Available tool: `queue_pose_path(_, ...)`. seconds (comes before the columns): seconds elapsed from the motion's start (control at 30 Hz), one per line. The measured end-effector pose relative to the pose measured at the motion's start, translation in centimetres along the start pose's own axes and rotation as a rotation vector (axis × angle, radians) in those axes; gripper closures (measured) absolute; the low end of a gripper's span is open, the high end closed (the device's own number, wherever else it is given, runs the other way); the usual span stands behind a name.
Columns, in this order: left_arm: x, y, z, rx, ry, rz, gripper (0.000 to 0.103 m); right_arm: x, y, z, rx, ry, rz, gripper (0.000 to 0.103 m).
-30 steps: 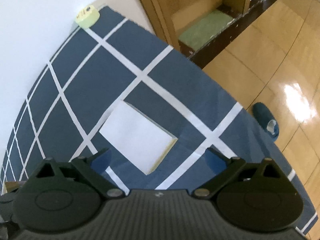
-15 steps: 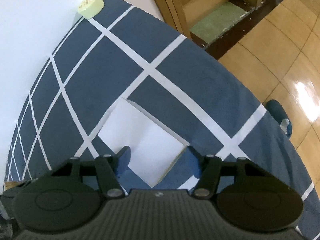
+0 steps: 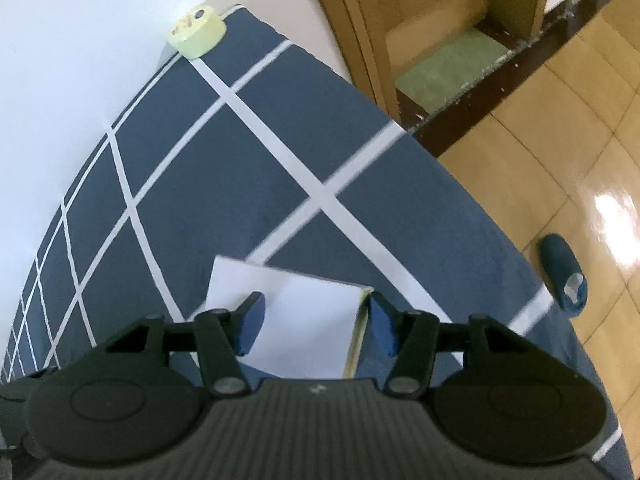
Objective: Organize objects
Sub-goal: 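Close the right tool on the white carton while the left tool grips it too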
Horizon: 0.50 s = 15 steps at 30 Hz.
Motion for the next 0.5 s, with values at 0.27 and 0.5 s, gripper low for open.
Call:
queue_pose_path(0.27,-0.1,1.7,0.3,0.008,-0.062,-0.006,0.0,-0.8,1.3,1.6,0.04,0.007,0.007,0.043)
queue_pose_path(0.5,-1.1,3.2,-0.3,0.015,-0.15,-0.004,0.0,-1.4,1.3,0.8,-0.003,0.024,0.062,0.033)
Point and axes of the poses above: each gripper's, at about its wrist camera, not at the fingertips, and x roughly against the way its jaws point, z to its left, y to its top, the point moved 1 cm from there along -x, roughly the way its jaws point, and after that the axes turned 8 degrees about -y, right-handed, at the moved point
